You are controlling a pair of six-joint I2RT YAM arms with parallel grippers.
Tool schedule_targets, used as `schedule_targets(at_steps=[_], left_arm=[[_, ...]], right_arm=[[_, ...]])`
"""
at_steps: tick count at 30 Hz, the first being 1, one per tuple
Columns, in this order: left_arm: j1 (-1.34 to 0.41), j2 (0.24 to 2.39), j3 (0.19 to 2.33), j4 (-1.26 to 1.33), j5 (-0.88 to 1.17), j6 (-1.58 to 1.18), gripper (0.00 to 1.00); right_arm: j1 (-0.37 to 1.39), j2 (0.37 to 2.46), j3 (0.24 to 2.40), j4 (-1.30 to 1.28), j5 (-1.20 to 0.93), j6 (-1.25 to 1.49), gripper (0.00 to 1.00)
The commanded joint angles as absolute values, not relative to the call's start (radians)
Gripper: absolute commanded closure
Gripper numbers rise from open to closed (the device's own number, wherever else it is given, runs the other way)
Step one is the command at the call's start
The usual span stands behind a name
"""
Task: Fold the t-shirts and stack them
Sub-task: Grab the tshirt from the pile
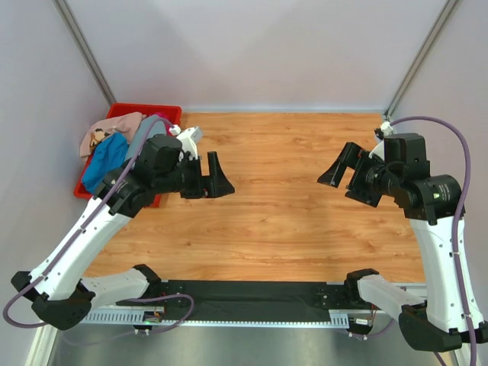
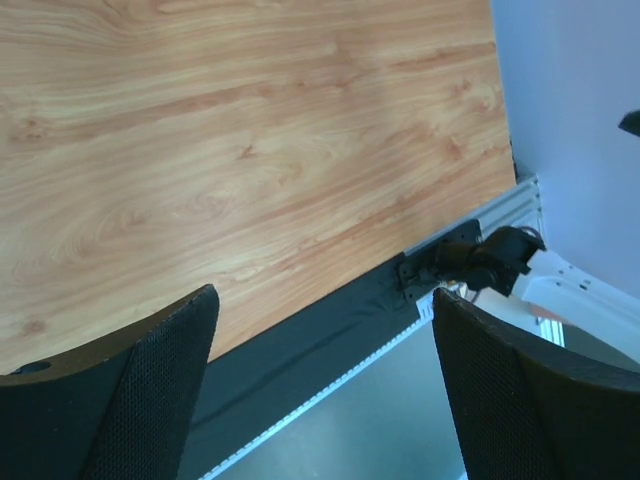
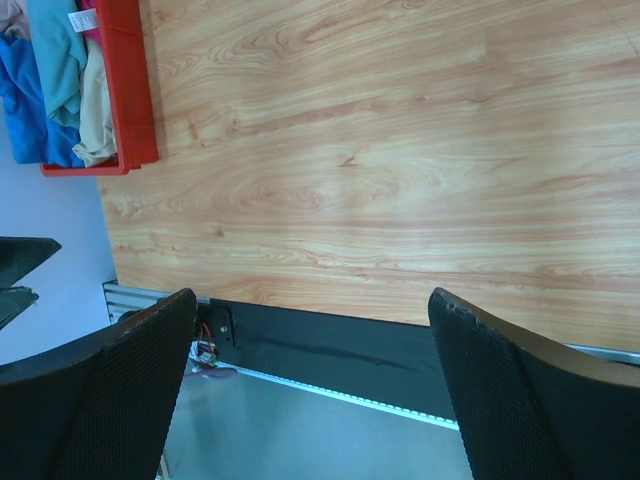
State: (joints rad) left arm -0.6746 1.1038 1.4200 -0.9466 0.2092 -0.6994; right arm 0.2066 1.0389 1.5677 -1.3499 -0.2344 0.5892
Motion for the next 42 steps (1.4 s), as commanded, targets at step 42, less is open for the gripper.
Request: schedule_targets(at_steps=[42], left_arm=[[0.275, 2.075, 2.221, -0.936, -0.405, -0.489, 0.18]], right_arm=[[0.207, 0.954, 1.416, -1.368, -0.386, 0.446, 0.03]])
